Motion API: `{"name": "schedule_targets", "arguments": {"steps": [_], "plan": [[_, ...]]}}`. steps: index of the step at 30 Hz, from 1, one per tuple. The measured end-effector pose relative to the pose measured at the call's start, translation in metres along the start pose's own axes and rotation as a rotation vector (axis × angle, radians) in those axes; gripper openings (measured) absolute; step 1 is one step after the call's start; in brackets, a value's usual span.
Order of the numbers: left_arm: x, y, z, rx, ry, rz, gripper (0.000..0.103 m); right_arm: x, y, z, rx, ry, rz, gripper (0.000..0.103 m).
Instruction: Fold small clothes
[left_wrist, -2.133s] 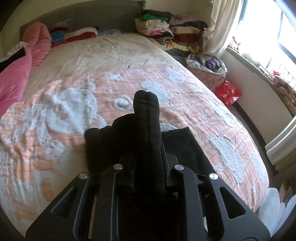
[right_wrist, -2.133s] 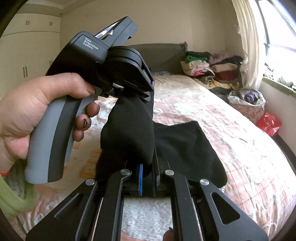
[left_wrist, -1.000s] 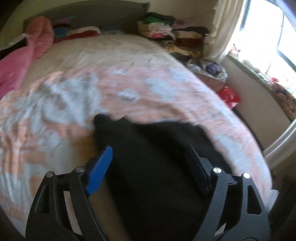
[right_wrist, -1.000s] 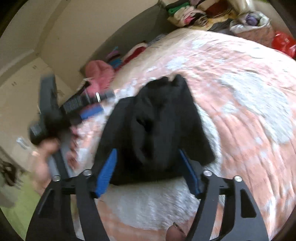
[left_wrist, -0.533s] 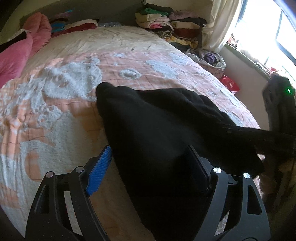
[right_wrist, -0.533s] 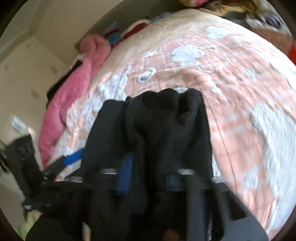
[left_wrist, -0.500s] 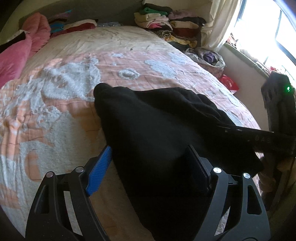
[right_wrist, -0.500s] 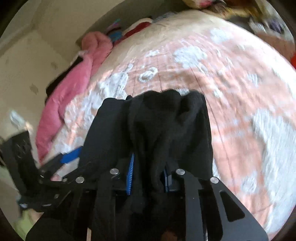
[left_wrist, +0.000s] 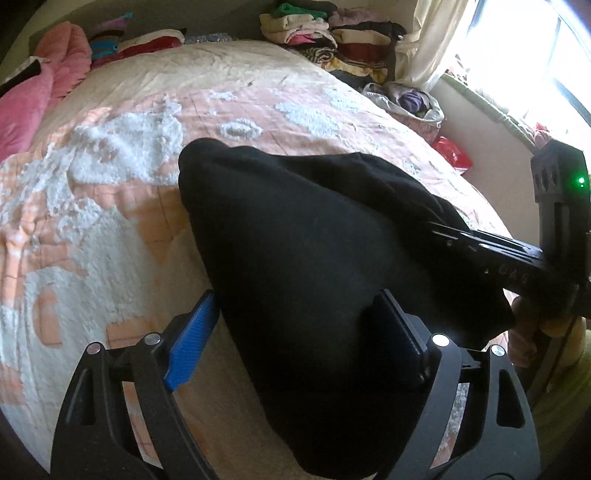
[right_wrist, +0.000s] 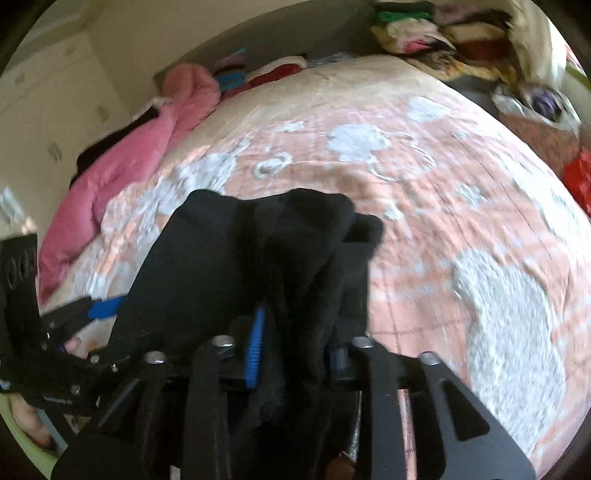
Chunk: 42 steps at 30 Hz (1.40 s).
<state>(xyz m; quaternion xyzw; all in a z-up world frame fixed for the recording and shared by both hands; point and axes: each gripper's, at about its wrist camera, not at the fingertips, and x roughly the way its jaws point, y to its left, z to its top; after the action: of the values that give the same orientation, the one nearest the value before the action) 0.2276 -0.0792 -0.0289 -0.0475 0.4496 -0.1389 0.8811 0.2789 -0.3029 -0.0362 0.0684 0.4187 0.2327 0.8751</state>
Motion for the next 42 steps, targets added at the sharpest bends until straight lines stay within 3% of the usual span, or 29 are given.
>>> {"name": "schedule_targets", "arguments": {"steps": [7, 10, 17, 18, 19, 24, 27, 30, 33, 35, 37, 40, 42], "plan": [[-0.004, 0.001, -0.005, -0.013, 0.003, -0.016, 0.078, -0.019, -0.008, -0.012, 0.118, 0.005, 0.064, 0.042], [-0.008, 0.0, -0.009, -0.023, -0.001, -0.028, 0.078, -0.037, -0.008, -0.02, 0.137, 0.004, 0.102, 0.052], [-0.019, -0.003, -0.024, -0.086, 0.006, -0.099, 0.079, -0.06, -0.001, -0.041, 0.124, 0.021, 0.126, 0.052], [-0.019, -0.003, -0.026, -0.094, 0.008, -0.107, 0.079, -0.061, -0.001, -0.043, 0.125, 0.024, 0.136, 0.042], [-0.018, -0.005, -0.029, -0.096, 0.011, -0.106, 0.08, -0.061, 0.001, -0.045, 0.113, 0.022, 0.123, 0.012], [-0.019, -0.01, -0.029, -0.077, 0.018, -0.09, 0.08, -0.075, 0.005, -0.044, 0.08, -0.021, 0.07, 0.012], [-0.016, -0.015, -0.031, -0.054, 0.024, -0.079, 0.08, -0.063, 0.001, -0.052, 0.073, 0.025, -0.007, 0.013], [-0.015, -0.019, -0.033, -0.032, 0.025, -0.058, 0.08, -0.06, 0.003, -0.058, 0.076, 0.024, -0.034, 0.018], [-0.016, -0.018, -0.032, -0.037, 0.026, -0.057, 0.08, -0.068, 0.007, -0.059, 0.067, 0.002, -0.086, 0.041], [-0.016, -0.017, -0.032, -0.04, 0.028, -0.059, 0.08, -0.075, 0.01, -0.06, 0.065, -0.023, -0.107, 0.046], [-0.017, -0.017, -0.032, -0.042, 0.028, -0.059, 0.08, -0.082, 0.012, -0.061, 0.065, -0.049, -0.115, 0.059], [-0.018, -0.018, -0.032, -0.043, 0.027, -0.059, 0.08, -0.095, 0.018, -0.064, 0.053, -0.094, -0.151, 0.071], [-0.018, -0.017, -0.032, -0.043, 0.026, -0.059, 0.08, -0.101, 0.02, -0.066, 0.048, -0.112, -0.159, 0.073]]}}
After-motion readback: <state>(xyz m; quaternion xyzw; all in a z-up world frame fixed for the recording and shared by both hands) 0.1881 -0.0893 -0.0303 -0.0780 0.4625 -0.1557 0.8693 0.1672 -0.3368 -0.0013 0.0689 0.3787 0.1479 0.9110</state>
